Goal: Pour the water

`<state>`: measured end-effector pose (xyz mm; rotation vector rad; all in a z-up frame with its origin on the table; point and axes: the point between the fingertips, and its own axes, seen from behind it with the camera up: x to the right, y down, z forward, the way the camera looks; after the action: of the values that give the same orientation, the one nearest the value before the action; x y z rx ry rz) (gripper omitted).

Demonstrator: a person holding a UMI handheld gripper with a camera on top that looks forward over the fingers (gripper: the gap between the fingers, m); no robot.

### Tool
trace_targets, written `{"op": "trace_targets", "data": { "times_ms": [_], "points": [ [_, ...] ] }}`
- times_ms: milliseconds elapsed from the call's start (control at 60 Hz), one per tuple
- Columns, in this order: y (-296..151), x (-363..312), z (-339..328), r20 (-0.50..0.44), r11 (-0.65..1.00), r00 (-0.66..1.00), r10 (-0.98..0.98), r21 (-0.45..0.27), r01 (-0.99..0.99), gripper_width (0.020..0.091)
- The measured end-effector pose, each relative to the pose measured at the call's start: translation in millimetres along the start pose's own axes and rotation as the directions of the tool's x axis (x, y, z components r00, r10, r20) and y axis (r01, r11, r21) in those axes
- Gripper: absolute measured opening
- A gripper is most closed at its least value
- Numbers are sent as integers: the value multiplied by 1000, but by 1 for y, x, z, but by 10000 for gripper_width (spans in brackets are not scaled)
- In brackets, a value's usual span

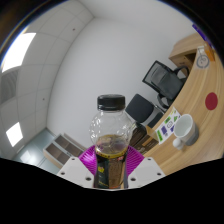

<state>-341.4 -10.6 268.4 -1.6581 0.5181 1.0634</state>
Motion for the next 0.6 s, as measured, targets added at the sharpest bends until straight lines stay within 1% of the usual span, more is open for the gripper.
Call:
{"op": "trace_targets", "data": {
  "times_ms": [67, 167, 217, 317, 383, 450, 483, 533, 600],
  "points": [
    [-13, 1, 22, 63, 976, 974, 216, -7, -216, 328],
    [-29, 19, 43, 85, 889, 886, 456, 1, -458, 328],
    [-31, 30, 56, 97, 816, 812, 576, 1, -579, 327],
    [-37, 58, 66, 130, 618, 612, 780, -7, -786, 327],
    [-39, 76, 72, 132, 512, 507, 852, -7, -859, 326],
    [-34, 93, 76, 118, 453, 450, 885, -4, -891, 328],
    [-33, 97, 70, 106, 431, 428, 898, -6, -903, 329],
    [-28, 103, 79, 92, 412, 410, 907, -9, -911, 328],
    [-26, 108, 80, 73, 420, 419, 905, -9, -907, 328]
  ]
}}
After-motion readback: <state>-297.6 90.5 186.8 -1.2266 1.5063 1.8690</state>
